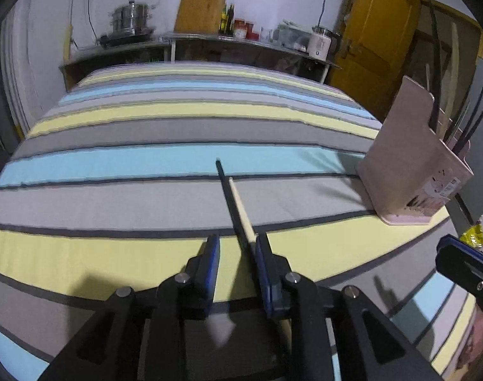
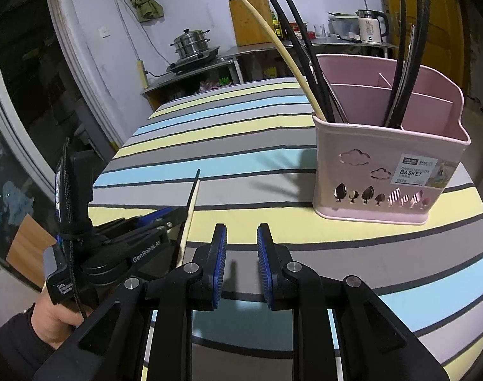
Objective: Organize utensils
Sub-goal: 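Grasp the last black chopstick with the left tool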
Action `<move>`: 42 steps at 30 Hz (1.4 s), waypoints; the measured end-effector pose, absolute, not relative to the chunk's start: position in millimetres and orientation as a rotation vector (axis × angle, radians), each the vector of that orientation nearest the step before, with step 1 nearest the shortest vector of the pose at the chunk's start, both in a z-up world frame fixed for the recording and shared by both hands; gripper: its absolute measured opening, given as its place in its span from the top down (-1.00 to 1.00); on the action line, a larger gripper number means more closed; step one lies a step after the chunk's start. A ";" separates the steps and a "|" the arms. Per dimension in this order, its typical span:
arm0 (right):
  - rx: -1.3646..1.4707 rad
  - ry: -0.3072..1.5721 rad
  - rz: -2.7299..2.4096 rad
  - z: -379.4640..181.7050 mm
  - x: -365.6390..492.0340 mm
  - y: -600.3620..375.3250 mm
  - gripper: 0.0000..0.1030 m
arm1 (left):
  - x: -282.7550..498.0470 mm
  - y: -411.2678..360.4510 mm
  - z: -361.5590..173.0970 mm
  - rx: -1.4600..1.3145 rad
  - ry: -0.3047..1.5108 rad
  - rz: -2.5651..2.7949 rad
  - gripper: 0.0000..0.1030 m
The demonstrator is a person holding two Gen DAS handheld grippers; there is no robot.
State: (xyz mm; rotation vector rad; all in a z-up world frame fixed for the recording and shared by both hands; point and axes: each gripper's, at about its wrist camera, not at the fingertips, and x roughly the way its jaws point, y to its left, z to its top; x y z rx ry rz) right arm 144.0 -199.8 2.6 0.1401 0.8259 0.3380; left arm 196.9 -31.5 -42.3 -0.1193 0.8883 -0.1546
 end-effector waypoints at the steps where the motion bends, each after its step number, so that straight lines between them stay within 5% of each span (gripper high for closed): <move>1: 0.140 0.825 0.337 2.8 143.6 -199.8 0.60 | 196.5 -34.4 -42.3 -0.104 0.888 -0.159 0.43; 8: 0.136 0.820 0.335 4.6 142.1 -202.8 0.60 | 192.1 -26.1 -41.8 -0.102 0.885 -0.166 0.43; 18: 0.135 0.825 0.346 3.8 142.6 -197.4 0.60 | 181.5 4.5 -38.9 -0.108 0.879 -0.212 0.96; 28: 0.112 0.837 0.367 -0.3 146.9 -184.3 0.60 | 185.0 -18.5 -35.7 -0.040 0.871 -0.275 0.95; 32: 0.112 0.838 0.362 -1.0 148.0 -185.6 0.60 | 186.2 -5.2 -39.9 -0.074 0.878 -0.223 0.72; 38: 0.112 0.841 0.373 -2.2 148.0 -181.8 0.60 | 191.1 5.2 -41.0 -0.129 0.906 -0.184 0.70; 42: 0.105 0.839 0.381 -1.8 146.7 -179.1 0.60 | 197.1 5.9 -41.2 -0.179 0.908 -0.178 0.51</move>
